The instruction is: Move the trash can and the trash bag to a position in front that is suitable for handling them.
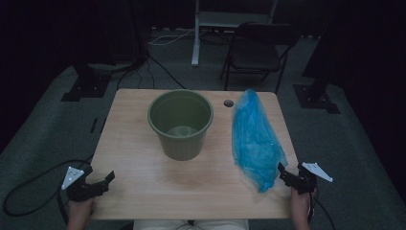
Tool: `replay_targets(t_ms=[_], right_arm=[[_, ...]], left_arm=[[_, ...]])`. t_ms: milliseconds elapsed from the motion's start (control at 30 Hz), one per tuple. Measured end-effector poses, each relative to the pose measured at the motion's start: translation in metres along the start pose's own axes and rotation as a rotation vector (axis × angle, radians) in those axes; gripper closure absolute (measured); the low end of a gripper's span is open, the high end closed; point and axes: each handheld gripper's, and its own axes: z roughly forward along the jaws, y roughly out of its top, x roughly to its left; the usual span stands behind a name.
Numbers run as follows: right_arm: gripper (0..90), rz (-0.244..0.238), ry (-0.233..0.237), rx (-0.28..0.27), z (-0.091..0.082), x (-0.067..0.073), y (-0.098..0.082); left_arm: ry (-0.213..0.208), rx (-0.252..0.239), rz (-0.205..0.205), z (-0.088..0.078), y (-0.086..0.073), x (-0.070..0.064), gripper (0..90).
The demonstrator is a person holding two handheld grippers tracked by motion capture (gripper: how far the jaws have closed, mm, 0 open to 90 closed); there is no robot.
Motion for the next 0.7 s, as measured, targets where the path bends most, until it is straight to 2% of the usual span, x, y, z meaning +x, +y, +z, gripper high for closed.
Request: replay_targets(t_ms=[133,200,367,500,600,700], right_arm=[[12.5,0.004,0.0,0.015,0.002,0.0,0.002],[12.5,0.004,-0.002,0.011,0.003,0.0,0.004],[12.5,0.005,0.005,-0.009,0.006,0.002,0.019],[12.5,-0.001,0.019,-0.013,0.013,0.007,0.032],[12.5,-0.033,0.042,-0.026,0.023,0.02,0.046],[12.5,-0.04,0.066,-0.024,0.03,0.029,0.054]], left_arm=[[-0.01,0.011,-0.011,0.006,0.003,0.0,0.2],[-0.01,0.016,0.0,0.009,0.004,0.0,0.2],[-0.02,0.039,0.008,0.02,0.01,0.002,0.2],[-0.03,0.046,0.007,0.027,0.014,0.001,0.2],[-0.039,0.032,0.0,0.034,0.019,-0.001,0.2],[-0.047,0.03,0.008,0.043,0.025,-0.005,0.2]])
